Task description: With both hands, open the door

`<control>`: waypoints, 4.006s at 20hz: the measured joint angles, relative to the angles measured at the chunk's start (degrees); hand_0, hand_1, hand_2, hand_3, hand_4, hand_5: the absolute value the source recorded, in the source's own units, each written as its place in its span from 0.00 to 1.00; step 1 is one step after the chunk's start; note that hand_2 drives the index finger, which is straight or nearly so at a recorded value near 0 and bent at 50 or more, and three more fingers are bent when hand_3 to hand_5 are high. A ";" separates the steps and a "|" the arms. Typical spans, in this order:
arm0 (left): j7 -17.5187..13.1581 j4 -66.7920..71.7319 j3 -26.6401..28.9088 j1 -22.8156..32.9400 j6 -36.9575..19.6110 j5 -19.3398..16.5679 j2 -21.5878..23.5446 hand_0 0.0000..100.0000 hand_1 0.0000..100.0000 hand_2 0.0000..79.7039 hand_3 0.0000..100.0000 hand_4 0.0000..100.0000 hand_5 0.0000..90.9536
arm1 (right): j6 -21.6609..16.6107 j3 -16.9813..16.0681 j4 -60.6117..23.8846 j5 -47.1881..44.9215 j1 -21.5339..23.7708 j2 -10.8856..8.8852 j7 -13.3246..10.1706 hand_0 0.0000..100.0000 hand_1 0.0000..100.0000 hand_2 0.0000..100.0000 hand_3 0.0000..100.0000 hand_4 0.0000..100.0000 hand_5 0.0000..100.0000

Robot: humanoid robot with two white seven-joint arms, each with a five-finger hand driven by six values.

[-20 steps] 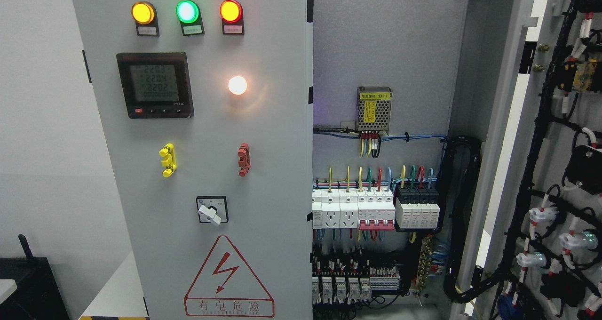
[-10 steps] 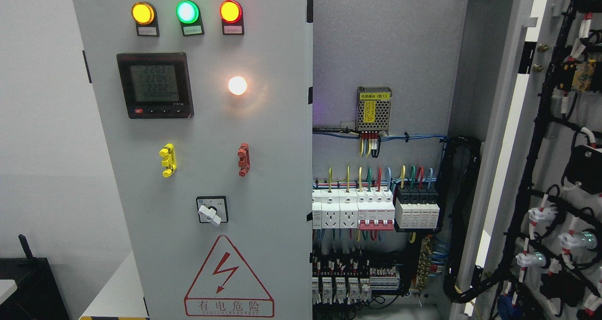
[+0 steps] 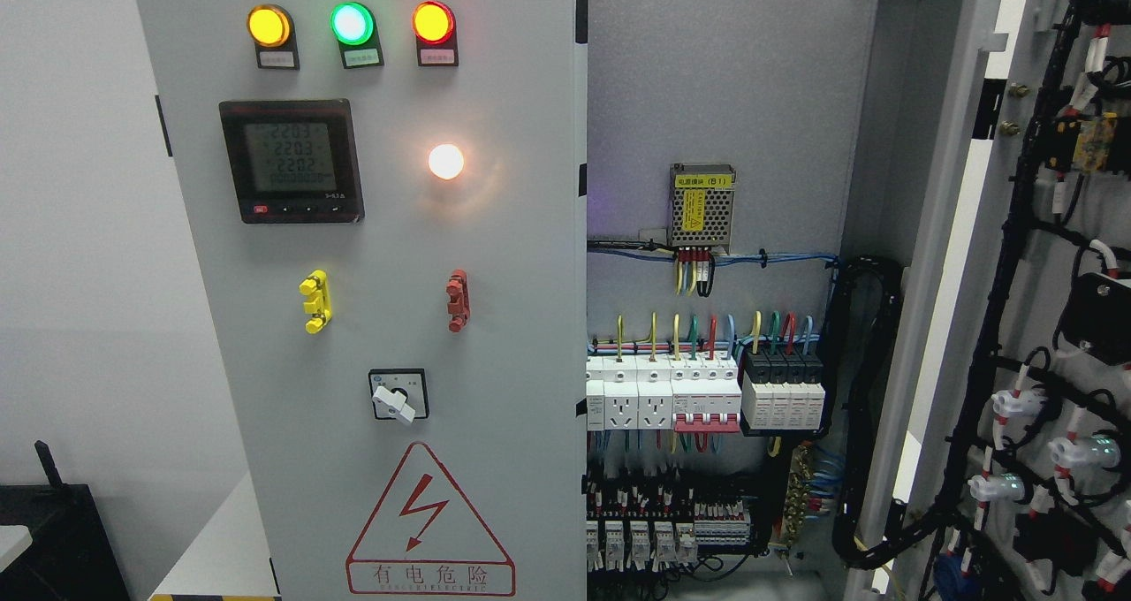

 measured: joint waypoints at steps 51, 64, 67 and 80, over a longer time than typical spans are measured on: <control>-0.97 0.50 2.03 -2.73 -0.03 -0.02 -2.37 0.00 0.00 0.00 0.00 0.03 0.00 | -11.93 9.41 -42.51 -0.13 -13.68 -12.46 0.19 0.11 0.00 0.00 0.00 0.00 0.00; -0.94 0.50 2.05 -2.73 -0.03 -0.02 -2.51 0.00 0.00 0.00 0.00 0.03 0.00 | -6.69 9.76 -42.84 -0.16 -24.67 -11.72 -0.14 0.11 0.00 0.00 0.00 0.00 0.00; -0.91 0.50 2.06 -2.73 -0.04 -0.03 -2.53 0.00 0.00 0.00 0.00 0.03 0.00 | -4.90 9.84 -42.64 -0.18 -27.23 -11.15 -0.16 0.11 0.00 0.00 0.00 0.00 0.00; -0.91 0.50 2.07 -2.73 -0.04 -0.02 -2.55 0.00 0.00 0.00 0.00 0.03 0.00 | 4.29 10.41 -40.69 -2.55 -38.11 -7.54 0.08 0.11 0.00 0.00 0.00 0.00 0.00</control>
